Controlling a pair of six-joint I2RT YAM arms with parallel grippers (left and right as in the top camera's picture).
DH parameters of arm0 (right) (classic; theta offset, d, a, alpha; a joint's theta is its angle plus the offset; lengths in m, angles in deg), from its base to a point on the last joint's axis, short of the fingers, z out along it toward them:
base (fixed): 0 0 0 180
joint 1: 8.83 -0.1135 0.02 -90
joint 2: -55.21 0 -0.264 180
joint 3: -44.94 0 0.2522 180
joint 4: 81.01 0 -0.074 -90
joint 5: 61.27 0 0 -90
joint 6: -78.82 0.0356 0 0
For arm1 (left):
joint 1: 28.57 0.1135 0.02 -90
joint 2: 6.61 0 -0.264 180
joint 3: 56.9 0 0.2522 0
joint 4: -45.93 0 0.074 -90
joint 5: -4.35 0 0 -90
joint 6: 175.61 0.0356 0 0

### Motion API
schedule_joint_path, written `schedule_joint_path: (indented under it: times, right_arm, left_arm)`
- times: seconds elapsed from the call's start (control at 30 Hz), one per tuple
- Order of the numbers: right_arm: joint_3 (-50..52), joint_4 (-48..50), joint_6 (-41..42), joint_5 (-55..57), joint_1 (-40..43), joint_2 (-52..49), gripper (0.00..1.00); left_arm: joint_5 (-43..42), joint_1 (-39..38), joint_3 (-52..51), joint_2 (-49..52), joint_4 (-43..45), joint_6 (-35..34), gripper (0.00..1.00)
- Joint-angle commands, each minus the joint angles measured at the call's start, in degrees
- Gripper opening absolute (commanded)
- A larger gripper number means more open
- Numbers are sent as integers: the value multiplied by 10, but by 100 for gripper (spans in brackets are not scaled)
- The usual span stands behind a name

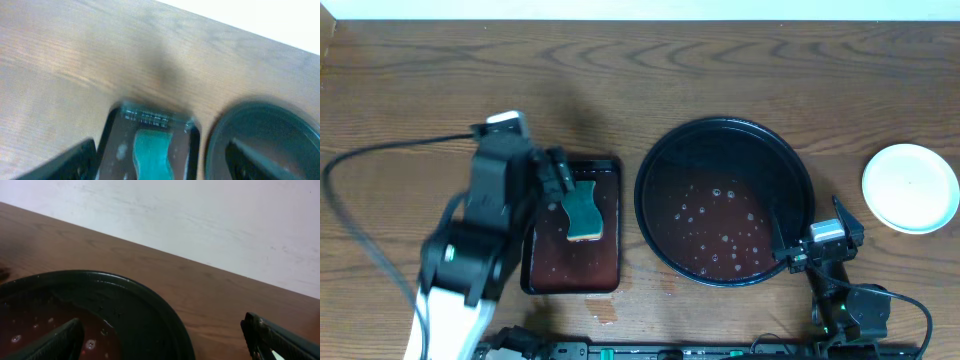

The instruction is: Clean dirty plates on tray and stack at the side

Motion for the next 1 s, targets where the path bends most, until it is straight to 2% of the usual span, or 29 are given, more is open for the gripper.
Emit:
schedule_joint_path:
  times: [0.0, 0.2, 0.5, 0.83, 0.97]
  right_arm:
    - [1, -2, -5, 2, 5, 3, 99]
    - [1, -2, -5, 2, 5, 3, 99]
    - [1, -2, -5, 2, 5, 3, 99]
    - [1, -2, -5, 2, 5, 3, 99]
    - [1, -2, -5, 2, 5, 3, 99]
  left_arm:
    - [24, 26, -88, -78, 72, 7, 83]
    - [-1, 75, -226, -215, 197, 7, 83]
    - [-1, 115, -360, -404, 299, 7, 83]
    - [1, 118, -508, -533, 383, 7, 83]
    - [-1, 117, -565, -532, 438, -7, 83]
